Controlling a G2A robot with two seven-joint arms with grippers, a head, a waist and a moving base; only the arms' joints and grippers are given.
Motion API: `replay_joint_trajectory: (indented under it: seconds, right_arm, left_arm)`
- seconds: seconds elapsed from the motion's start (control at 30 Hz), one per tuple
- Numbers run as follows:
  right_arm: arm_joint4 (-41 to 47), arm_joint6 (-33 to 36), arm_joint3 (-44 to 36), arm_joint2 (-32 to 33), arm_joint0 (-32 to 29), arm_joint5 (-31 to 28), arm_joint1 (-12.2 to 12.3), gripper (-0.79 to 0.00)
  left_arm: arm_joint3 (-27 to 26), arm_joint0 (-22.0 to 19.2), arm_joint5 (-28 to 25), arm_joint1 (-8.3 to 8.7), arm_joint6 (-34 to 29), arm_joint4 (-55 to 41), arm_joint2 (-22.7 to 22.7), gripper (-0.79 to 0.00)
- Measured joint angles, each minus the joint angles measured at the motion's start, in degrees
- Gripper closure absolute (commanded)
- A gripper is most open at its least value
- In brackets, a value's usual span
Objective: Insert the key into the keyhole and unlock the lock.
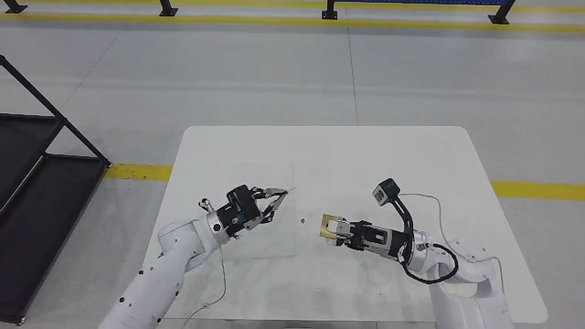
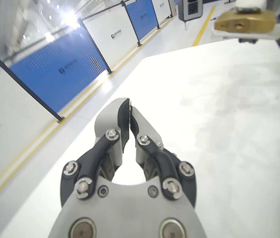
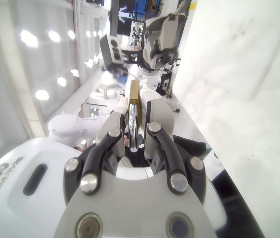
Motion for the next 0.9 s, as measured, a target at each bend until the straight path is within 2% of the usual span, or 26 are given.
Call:
replay_joint_trajectory:
  seconds: [0.13, 0.23, 0.67, 0.77, 0.9]
  right_arm:
    - [0.0, 0.0, 0.0, 0.0, 0.0, 0.0, 0.0, 0.0]
    - [0.0, 0.0, 0.0, 0.0, 0.0, 0.0, 0.0, 0.0]
    - [0.0, 0.0, 0.0, 0.0, 0.0, 0.0, 0.0, 0.0]
    - [0.4, 0.3, 0.8, -1.6, 0.7, 2.2, 0.2, 0.0]
    - [-0.5, 4.4, 2.5, -2.6, 4.4, 4.9, 1.0, 0.0]
  left_arm:
    - [2.2, -0.9, 8.5, 0.62, 11.3, 15.3, 1.6, 0.0]
    - [3.3, -1.6, 13.3, 0.74, 14.6, 19.4, 1.7, 0.0]
    - [2.8, -2.2, 12.1, 0.82, 15.2, 19.8, 1.9, 0.0]
    - [2.3, -4.0, 12.7, 1.55, 18.3, 25.6, 1.4, 0.0]
    - [0.7, -4.2, 17.8, 2.67, 24.1, 36.5, 0.2, 0.0]
